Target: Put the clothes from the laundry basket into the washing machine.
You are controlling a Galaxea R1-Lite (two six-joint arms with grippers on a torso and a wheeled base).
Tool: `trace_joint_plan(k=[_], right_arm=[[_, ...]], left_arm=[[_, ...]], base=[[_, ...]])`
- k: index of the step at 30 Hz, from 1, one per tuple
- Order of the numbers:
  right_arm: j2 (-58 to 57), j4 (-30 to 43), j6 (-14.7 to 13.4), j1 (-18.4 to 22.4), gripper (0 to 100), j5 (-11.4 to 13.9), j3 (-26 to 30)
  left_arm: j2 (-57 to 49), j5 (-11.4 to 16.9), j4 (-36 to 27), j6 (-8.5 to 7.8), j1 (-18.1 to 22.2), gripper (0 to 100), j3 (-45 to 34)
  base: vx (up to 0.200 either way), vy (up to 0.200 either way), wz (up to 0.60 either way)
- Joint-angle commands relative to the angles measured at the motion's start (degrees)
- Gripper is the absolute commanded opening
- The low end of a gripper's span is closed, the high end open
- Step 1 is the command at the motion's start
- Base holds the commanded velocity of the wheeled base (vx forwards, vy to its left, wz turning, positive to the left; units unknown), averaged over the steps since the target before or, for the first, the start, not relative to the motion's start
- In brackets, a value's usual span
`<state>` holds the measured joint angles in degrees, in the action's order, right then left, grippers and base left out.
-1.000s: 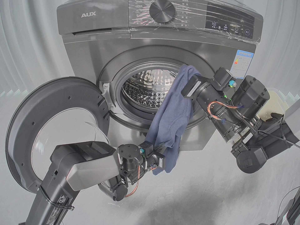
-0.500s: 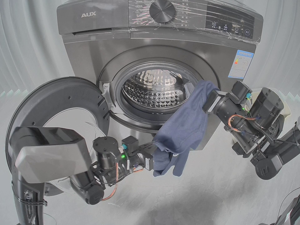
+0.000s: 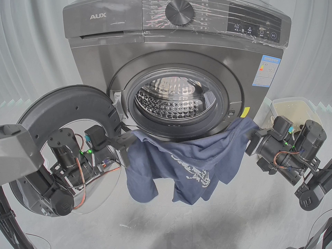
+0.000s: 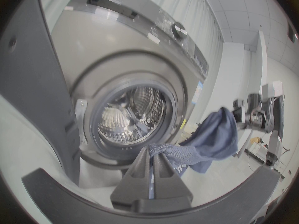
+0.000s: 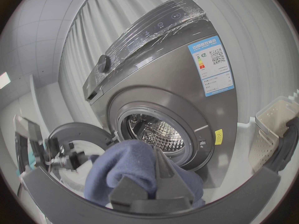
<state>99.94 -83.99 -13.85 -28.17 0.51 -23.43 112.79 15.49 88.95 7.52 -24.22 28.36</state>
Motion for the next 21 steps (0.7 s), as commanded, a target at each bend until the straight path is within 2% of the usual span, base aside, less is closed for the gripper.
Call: trace_joint_plan(k=[1,7,14,21], right_arm=[[0.3,-1.7,2.9,3.2,0,2.3,5.0],[2.3,-3.7,5.3,5.1,0,2.5,6.9],[3.6,-4.2,5.4,6.6,0,2.5,7.1],[1.3,-4.2,5.5,5.9,0,2.6,5.9]], left_arm=[[-6.0,0.2,0.0,0.92,1.8,0,2.6],[-7.2,0.2,0.0,0.92,1.5,0,3.0],[-9.3,-0.2,-0.1,0.92,1.0,0,3.7],[-9.8,-0.3,-0.1,0.39,0.1,0,3.8]], base=[[0.0,0.0,0.0],[0.0,0.0,0.0],[0.0,0.0,0.0],[0.0,0.0,0.0]])
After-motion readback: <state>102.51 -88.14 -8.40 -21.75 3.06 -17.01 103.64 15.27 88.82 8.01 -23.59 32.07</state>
